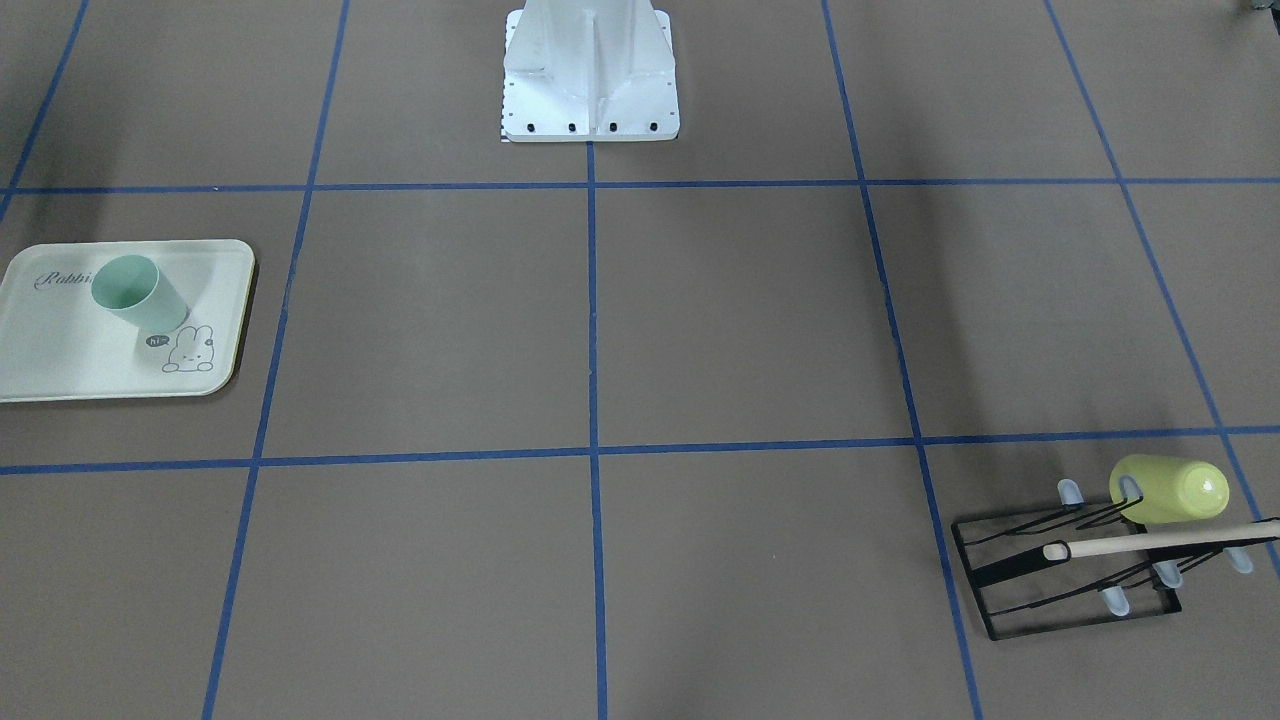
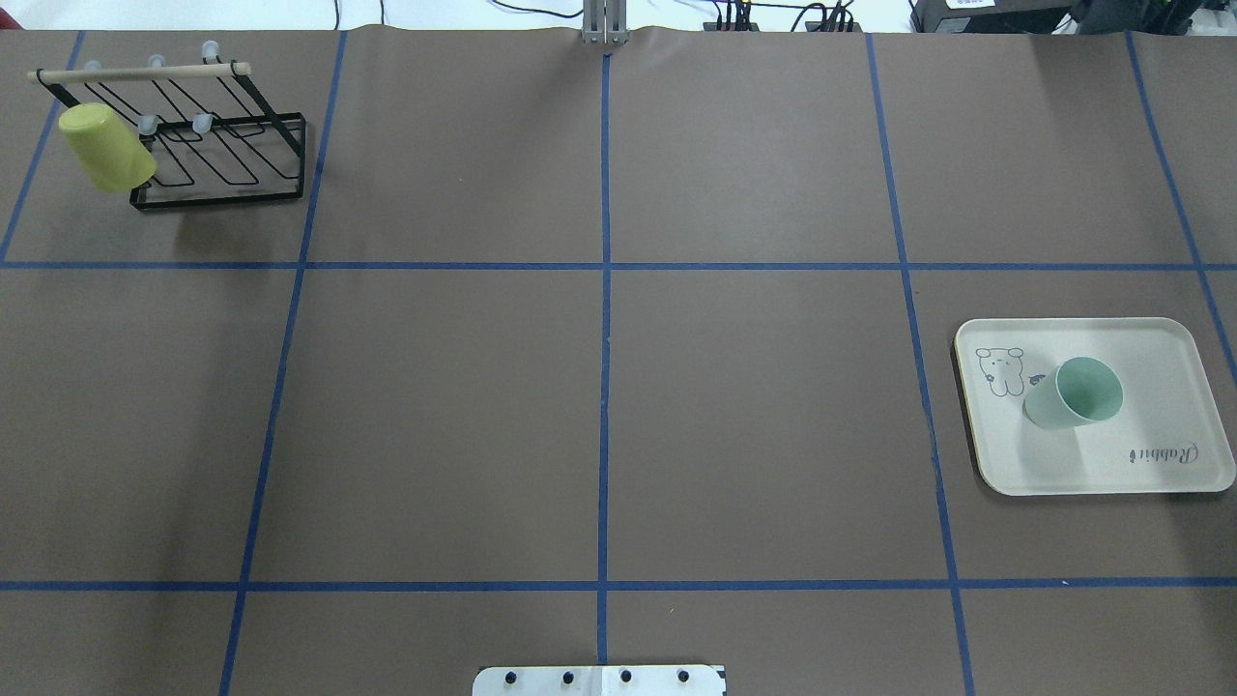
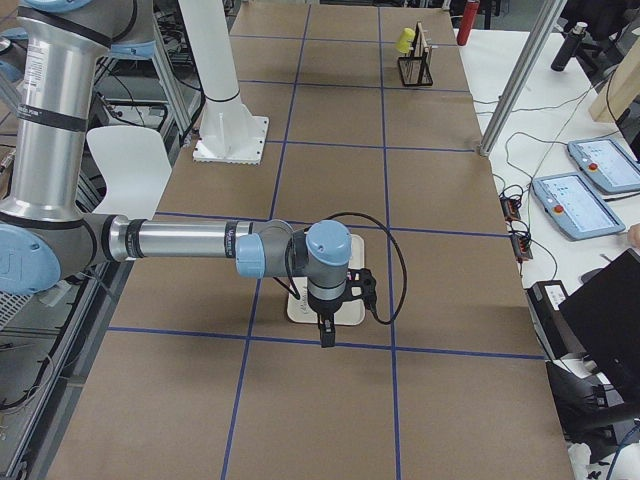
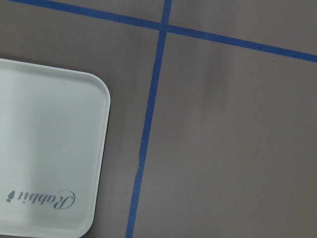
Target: Left arm grabs green cup and hands to right arm on tray
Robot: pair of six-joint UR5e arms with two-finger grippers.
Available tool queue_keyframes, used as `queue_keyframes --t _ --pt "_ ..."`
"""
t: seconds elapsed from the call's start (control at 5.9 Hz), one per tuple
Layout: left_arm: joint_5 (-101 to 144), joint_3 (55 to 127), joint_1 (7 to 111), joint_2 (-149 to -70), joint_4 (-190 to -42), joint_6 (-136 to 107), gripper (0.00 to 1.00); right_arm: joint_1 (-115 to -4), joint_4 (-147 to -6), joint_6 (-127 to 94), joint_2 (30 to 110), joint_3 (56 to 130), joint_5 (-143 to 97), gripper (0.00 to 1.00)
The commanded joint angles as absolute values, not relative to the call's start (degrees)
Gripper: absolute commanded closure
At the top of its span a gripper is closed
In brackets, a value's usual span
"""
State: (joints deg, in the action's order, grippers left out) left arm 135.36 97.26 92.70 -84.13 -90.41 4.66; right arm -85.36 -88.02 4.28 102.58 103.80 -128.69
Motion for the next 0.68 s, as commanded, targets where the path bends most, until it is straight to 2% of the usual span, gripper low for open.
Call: queue_keyframes --t 0.0,0.51 --pt "135.26 97.21 92.72 -83.5 -90.44 4.66 0.0 -85.08 -87.63 4.4 102.39 103.36 -128.76 0.0" --pt "135.61 97.38 92.72 -83.15 -90.53 4.75 0.0 -85.08 -87.8 4.48 103.01 102.92 -128.76 0.0"
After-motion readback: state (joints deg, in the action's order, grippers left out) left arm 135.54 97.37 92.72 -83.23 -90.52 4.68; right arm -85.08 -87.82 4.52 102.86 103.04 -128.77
